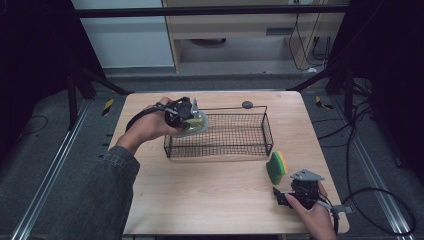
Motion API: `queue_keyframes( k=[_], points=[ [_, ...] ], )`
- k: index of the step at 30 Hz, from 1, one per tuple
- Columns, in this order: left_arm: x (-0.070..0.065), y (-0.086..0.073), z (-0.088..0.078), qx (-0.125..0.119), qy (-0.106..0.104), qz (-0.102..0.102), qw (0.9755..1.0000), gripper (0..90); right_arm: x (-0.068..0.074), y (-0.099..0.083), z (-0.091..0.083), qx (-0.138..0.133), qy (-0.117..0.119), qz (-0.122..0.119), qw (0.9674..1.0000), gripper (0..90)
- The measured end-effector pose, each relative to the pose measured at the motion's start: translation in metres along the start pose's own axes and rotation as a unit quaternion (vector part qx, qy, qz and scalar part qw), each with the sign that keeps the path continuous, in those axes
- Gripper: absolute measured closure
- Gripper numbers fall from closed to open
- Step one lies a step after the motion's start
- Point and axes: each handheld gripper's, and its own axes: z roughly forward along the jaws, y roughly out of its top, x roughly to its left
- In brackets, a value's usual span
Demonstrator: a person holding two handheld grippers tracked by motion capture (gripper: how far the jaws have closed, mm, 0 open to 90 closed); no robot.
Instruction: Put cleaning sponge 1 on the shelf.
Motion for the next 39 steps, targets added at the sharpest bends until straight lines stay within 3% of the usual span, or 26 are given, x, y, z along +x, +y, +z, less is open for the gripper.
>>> queue_keyframes(
  k=[39],
  points=[
    [-0.017, -0.017, 0.039, 0.019, -0.046, -0.018, 0.9986, 70.5, 0.0, 0.0, 0.0, 0.0, 0.0, 0.0, 1.0, 0.5]
  ],
)
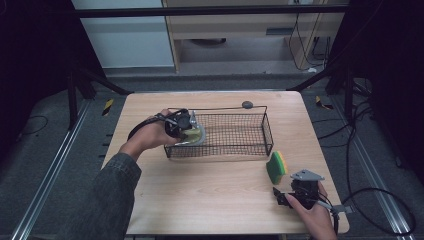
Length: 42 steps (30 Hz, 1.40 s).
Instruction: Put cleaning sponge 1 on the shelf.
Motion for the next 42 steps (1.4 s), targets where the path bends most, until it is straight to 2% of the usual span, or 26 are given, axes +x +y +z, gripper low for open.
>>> queue_keyframes(
  k=[13, 34, 42],
  points=[
    [-0.001, 0.001, 0.01, 0.008, -0.013, -0.004, 0.9999, 70.4, 0.0, 0.0, 0.0, 0.0, 0.0, 0.0, 1.0, 0.5],
    [0.0, 0.001, 0.013, 0.01, -0.016, -0.007, 0.9998, 70.4, 0.0, 0.0, 0.0, 0.0, 0.0, -0.001, 1.0, 0.5],
    [-0.001, 0.002, 0.019, 0.013, -0.02, -0.008, 0.9997, 70.3, 0.0, 0.0, 0.0, 0.0, 0.0, 0.0, 1.0, 0.5]
  ],
)
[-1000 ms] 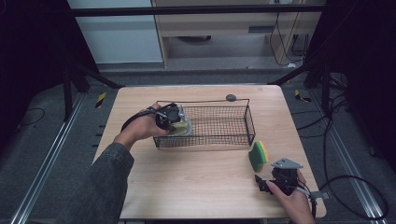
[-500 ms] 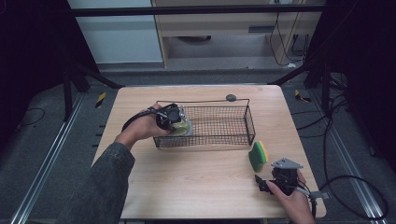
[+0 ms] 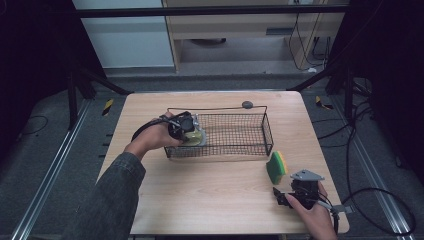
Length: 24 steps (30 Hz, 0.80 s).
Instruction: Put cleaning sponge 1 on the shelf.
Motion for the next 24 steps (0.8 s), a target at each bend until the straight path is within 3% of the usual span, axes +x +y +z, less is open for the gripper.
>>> queue_keyframes(
  k=[10, 19, 24],
  points=[
    [-0.002, -0.003, -0.002, -0.004, -0.01, -0.013, 0.9999, 65.7, 0.0, 0.0, 0.0, 0.0, 0.0, 0.0, 1.0, 0.5],
    [0.0, -0.006, -0.024, -0.048, 0.009, -0.037, 0.9981, 61.2, 0.0, 0.0, 0.0, 0.0, 0.001, -0.001, 1.0, 0.5],
    [-0.003, -0.008, -0.033, -0.06, 0.031, -0.058, 0.996, 49.7, 0.0, 0.0, 0.0, 0.0, 0.001, -0.001, 1.0, 0.5]
  ],
)
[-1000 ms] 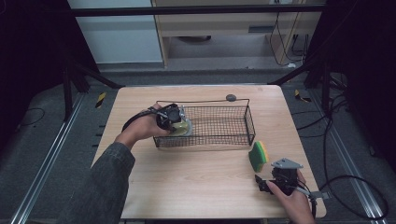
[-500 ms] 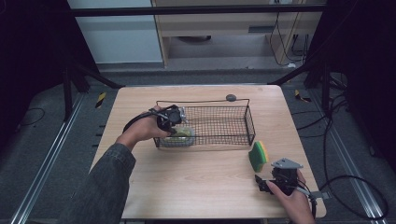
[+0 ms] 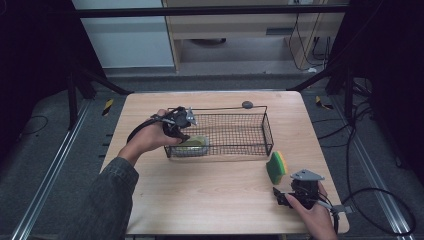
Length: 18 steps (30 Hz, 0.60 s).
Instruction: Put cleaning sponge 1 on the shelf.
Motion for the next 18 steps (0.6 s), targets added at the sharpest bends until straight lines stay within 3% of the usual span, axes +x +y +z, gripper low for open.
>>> queue_keyframes(
  k=[2, 5, 8, 11, 15, 18],
  points=[
    [-0.002, -0.001, -0.003, -0.006, 0.007, -0.011, 0.9999, 44.5, 0.0, 0.0, 0.0, 0.0, 0.0, 0.0, 1.0, 0.5],
    [-0.007, -0.005, -0.007, -0.01, 0.024, -0.036, 0.999, 29.2, 0.0, 0.0, 0.0, 0.0, 0.0, 0.0, 1.0, 0.5],
    [-0.012, -0.01, -0.012, -0.019, 0.031, -0.071, 0.9968, 14.9, 0.001, 0.0, 0.0, 0.001, 0.001, 0.004, 1.0, 0.5],
    [-0.016, -0.018, -0.018, -0.034, 0.031, -0.104, 0.9935, 9.8, 0.001, 0.0, 0.0, 0.001, 0.0, 0.005, 1.0, 0.5],
    [-0.019, -0.029, -0.023, -0.059, 0.029, -0.152, 0.9862, 7.1, 0.001, 0.0, 0.0, 0.001, 0.0, 0.006, 1.0, 0.5],
    [-0.021, -0.037, -0.026, -0.07, 0.033, -0.167, 0.9828, 6.1, 0.001, 0.0, 0.0, 0.0, -0.001, 0.006, 1.0, 0.5]
  ],
)
